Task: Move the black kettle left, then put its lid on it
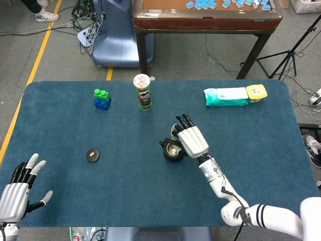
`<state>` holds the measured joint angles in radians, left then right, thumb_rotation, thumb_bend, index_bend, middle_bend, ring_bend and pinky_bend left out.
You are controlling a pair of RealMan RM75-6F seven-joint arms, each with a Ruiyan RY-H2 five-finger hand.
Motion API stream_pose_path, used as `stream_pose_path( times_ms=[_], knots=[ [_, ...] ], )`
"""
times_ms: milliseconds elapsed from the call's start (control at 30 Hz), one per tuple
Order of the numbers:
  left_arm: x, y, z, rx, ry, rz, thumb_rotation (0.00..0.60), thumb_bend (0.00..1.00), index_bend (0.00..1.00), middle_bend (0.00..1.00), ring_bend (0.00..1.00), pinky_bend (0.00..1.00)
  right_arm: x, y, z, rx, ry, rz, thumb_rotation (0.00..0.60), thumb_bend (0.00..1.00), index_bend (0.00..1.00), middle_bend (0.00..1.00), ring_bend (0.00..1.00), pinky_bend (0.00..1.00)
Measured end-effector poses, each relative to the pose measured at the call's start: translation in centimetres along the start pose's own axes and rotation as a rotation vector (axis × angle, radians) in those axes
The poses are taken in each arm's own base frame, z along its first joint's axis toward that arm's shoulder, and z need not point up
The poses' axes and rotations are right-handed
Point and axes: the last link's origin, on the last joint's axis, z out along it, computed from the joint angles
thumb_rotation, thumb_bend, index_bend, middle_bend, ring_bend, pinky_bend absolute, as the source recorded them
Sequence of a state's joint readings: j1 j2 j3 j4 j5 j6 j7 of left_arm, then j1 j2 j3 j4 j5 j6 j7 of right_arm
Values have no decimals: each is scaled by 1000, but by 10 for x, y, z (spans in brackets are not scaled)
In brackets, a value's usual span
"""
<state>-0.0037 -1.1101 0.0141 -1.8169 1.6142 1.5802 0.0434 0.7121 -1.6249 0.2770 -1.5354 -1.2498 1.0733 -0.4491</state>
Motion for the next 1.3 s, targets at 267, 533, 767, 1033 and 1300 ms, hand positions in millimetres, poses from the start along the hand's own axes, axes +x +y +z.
stream_pose_path(
  times_ms=[267,533,767,1033,1300],
  knots=[
    [1,0,0,-3,1,3,600,246,114,1,0,0,-7,-40,33,46,-17,11,600,553,716,361,101,53],
    [1,-3,-2,5,0,8,600,246,114,1,0,0,-20,-73,63,69,-44,15,600,553,716,361,101,53],
    [3,-8,-5,21,6,8,600,246,114,1,0,0,-33,-103,86,84,-54,14,600,553,716,361,101,53],
    [6,-15,-10,40,15,5,600,246,114,1,0,0,-46,-124,99,88,-76,7,600,553,716,352,101,53],
    [5,-19,-12,51,16,0,600,246,114,1,0,0,-57,-131,104,77,-107,-3,600,546,676,312,100,54]
  ],
)
